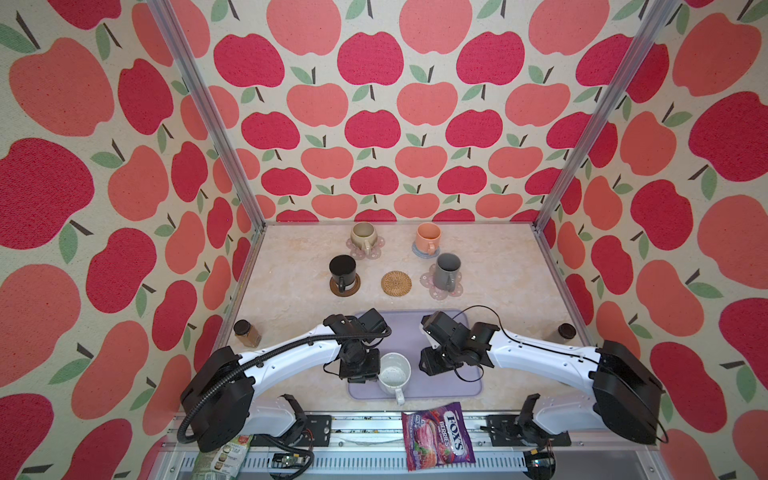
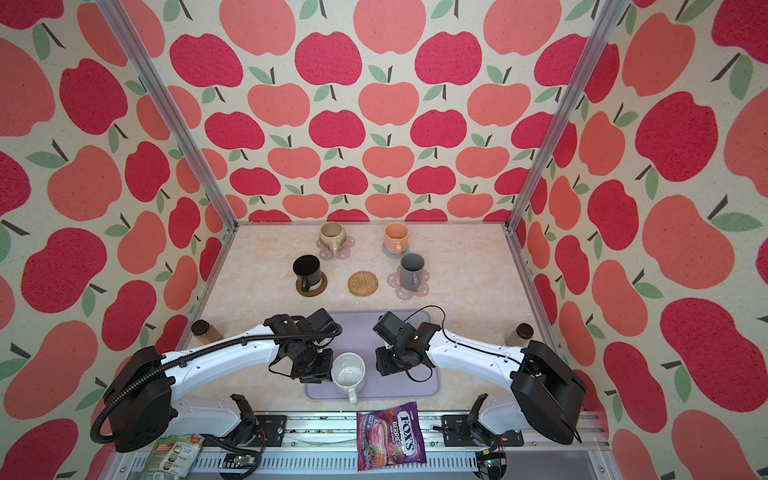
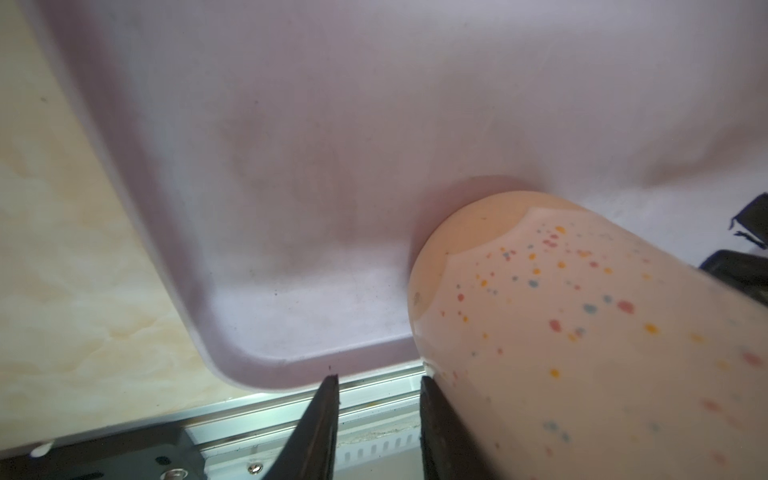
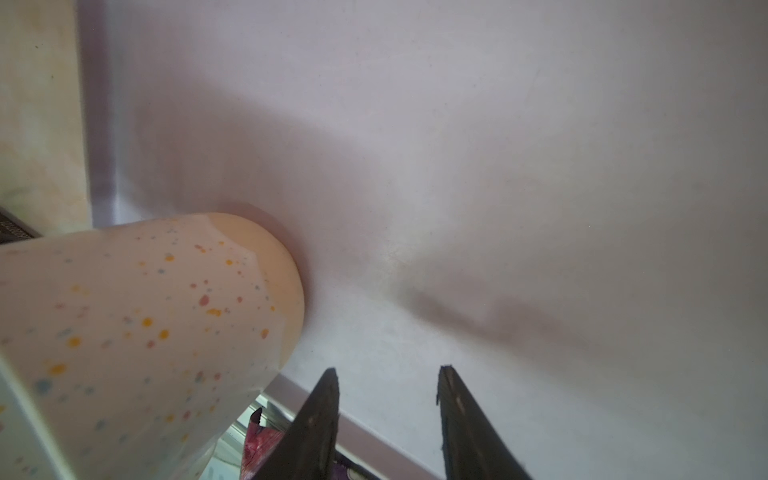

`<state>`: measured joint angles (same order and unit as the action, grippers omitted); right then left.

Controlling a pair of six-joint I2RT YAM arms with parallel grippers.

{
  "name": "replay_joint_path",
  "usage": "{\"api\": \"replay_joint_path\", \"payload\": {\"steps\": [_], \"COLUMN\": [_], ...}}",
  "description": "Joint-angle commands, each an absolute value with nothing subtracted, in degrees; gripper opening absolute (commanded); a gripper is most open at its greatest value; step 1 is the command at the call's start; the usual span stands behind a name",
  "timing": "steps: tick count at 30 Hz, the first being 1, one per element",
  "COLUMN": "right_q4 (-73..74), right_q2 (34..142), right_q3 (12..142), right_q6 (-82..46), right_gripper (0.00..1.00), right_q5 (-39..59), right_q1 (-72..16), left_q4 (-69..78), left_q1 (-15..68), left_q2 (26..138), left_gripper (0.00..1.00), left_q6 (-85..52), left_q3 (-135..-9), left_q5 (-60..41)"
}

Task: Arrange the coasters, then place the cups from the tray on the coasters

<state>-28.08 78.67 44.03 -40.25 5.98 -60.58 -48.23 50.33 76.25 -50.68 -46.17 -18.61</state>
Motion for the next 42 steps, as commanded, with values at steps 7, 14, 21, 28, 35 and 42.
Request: {"api": "replay_joint_path", "payload": {"steps": [7, 14, 21, 28, 35, 42], "right_q4": [-26.14, -26.28, -26.13, -27.04, -28.64, -28.89], "right_q2": [81.12, 83.06, 83.66, 86.29, 86.85, 87.66], "right_q3": [45.47, 47.01, 48.87, 52.03, 54.01, 56.21], "right_q6": [-42.85, -41.98, -41.13, -39.73, -37.71, -36.4], "right_gripper": [0.42, 0.41, 0.41, 0.41, 0.41, 0.41], "right_q5": [9.27, 9.07, 9.02, 8.83, 8.31, 8.83], "right_q1": [-63.52, -64.26, -64.21, -63.93, -62.19, -59.99], "left_q4": [-44.47, -41.66, -42.02, -43.03, -42.36, -41.32], "left_q1": [50.98, 50.72, 49.64, 47.05, 45.25, 42.94], "left_q2": [78.78, 81.65, 86.67, 90.43, 92.73, 94.92], "left_gripper": [0.35, 0.35, 0.35, 0.35, 0.35, 0.35], "left_q6": [-52.54, -51.83, -48.08, -43.92, -41.43, -38.96], "left_q3": [-46.99, -49.65, -56.12, -60.33, -64.37, -68.14], "left_q5": [-22.77, -22.8, -22.37, -22.54, -22.39, -22.75]}}
